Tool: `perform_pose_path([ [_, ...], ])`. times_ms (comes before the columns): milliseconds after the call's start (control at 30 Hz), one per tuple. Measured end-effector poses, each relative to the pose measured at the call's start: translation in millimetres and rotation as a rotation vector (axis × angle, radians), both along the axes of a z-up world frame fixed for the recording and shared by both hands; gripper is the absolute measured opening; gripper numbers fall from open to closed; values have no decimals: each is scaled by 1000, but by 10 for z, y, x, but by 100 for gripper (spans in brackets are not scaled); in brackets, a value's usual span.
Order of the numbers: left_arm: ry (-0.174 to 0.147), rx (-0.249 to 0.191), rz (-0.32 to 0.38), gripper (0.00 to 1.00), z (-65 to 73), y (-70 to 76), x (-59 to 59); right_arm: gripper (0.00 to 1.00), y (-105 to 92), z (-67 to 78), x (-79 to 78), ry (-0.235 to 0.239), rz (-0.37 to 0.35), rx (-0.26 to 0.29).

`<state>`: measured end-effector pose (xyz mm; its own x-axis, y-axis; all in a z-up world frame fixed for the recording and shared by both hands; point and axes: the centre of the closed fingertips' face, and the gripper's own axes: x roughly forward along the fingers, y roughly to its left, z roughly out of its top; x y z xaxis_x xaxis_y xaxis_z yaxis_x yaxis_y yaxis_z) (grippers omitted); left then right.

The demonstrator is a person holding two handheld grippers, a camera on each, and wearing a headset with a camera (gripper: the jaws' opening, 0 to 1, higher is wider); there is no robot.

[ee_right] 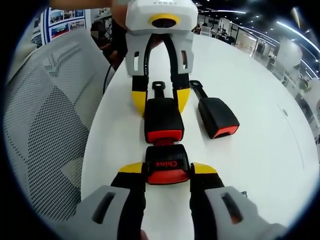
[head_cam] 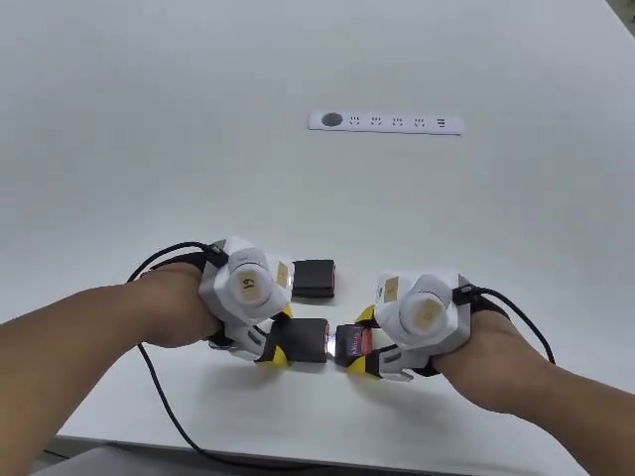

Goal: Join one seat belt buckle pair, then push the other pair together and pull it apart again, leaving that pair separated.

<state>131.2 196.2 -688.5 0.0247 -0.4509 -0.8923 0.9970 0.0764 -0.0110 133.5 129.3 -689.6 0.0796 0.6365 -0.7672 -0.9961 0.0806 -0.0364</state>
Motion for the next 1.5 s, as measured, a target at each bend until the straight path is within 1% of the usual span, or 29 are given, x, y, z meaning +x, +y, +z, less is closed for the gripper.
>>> perform_pose_path([
  [167, 0, 3, 3, 33, -2, 1, -2, 32, 13, -5, -6, 10, -7, 4],
  [300, -5, -3, 9, 33, -5, 2, 2, 33, 24, -6, -12, 2, -4, 6],
  [333, -7, -7, 19, 33, 2, -1, -2, 33, 28, -2, -15, 0, -5, 7],
  [400, 0, -13, 51, 34, -1, 11, 3, 33, 28, 4, -17, 2, -12, 9],
  [467, 1, -18, 56, 34, -14, 24, 10, 34, 36, 14, -12, -1, -9, 13],
  [500, 6, -20, 65, 35, -20, 31, 14, 34, 36, 8, -12, 0, -10, 11],
  [533, 9, -21, 61, 37, -19, 29, 1, 34, 37, 7, -10, 0, -10, 12],
  [600, 8, -20, 54, 39, -18, 27, -15, 34, 41, 13, -16, -3, -9, 11],
  [633, 7, -11, 58, 40, -34, 51, -8, 34, 43, 21, -19, -4, -10, 10],
  [667, -11, -6, 53, 41, -21, 66, 4, 34, 42, 37, -26, -6, -10, 10],
  [700, -30, -24, 53, 41, 15, 50, 28, 34, 32, 56, -26, -9, -9, 11],
  [767, -37, -63, 61, 41, 115, 10, 23, 33, 0, 90, -45, -5, -1, 9],
  [867, -53, -70, 62, 41, 222, 15, 42, 32, -43, 151, -32, -6, -1, 20],
  [933, -62, -81, 77, 41, 293, 6, 95, 33, -59, 248, -20, -11, -5, 32],
  [1000, -71, -94, 88, 41, 359, -18, 144, 34, -88, 308, 22, -19, -12, 39],
  [1033, -76, -98, 96, 42, 374, -23, 172, 33, -107, 315, 40, -21, -14, 40],
  [1100, -73, -125, 112, 43, 430, -62, 208, 32, -163, 321, 106, -32, -21, 39],
  [1167, -70, -134, 127, 43, 436, -61, 274, 32, -231, 322, 169, -41, -30, 37],
  [1233, -83, -129, 127, 43, 443, -84, 318, 32, -312, 323, 228, -48, -47, 30],
  [1267, -85, -128, 132, 43, 424, -45, 402, 32, -362, 325, 268, -54, -56, 27],
  [1367, -89, -129, 133, 45, 418, -75, 448, 33, -474, 343, 324, -64, -75, 16],
  [1500, -101, -117, 140, 46, 392, -61, 583, 33, -651, 358, 460, -78, -98, -2],
])
